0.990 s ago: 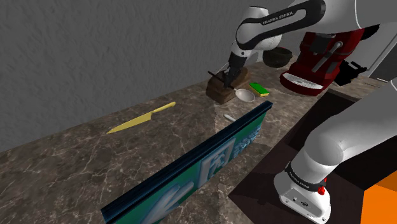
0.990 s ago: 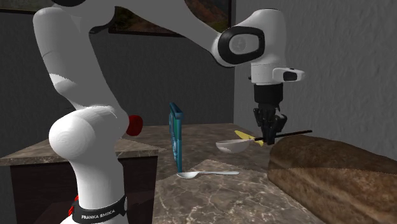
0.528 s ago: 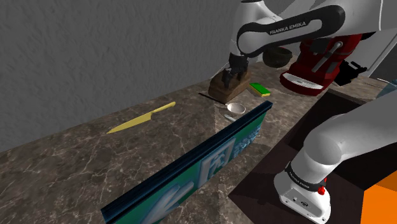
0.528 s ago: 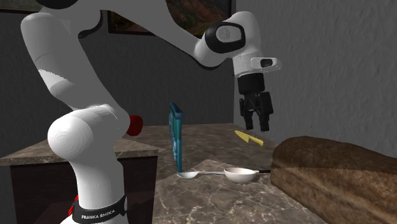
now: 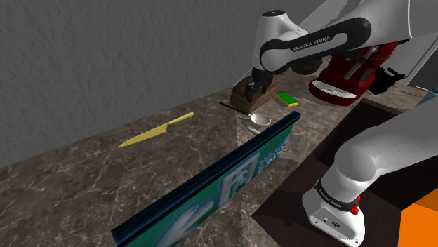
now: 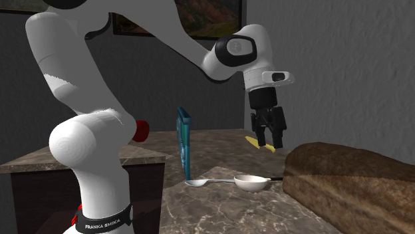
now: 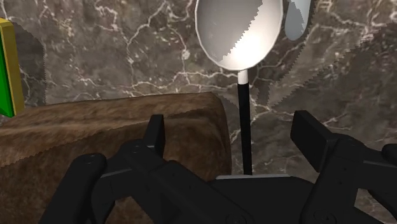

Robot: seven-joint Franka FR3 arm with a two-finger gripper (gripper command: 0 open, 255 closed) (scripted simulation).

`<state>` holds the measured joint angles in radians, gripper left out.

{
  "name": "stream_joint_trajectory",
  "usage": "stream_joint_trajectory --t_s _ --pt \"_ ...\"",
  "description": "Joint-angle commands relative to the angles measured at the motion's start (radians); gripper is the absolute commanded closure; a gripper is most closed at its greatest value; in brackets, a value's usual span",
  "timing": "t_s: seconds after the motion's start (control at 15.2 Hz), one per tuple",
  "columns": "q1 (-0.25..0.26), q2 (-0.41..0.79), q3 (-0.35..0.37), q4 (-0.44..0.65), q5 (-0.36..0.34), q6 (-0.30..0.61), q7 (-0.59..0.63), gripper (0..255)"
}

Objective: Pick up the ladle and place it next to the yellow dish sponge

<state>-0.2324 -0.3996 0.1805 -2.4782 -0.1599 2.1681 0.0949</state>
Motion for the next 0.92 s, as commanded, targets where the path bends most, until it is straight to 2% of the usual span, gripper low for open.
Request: stream_joint_trajectory --t_s 0.0,0.33,0.4,0.86 --pt "0.000 0.001 0.000 -0.004 -0.001 0.006 0.002 0" --pt "0.000 0.001 0.000 -0.004 -0.001 0.005 0.002 0" --pt "0.000 0.001 0.000 -0.004 -0.001 0.005 0.002 255" --pt "0.000 0.001 0.000 -0.004 -0.001 0.005 0.002 255"
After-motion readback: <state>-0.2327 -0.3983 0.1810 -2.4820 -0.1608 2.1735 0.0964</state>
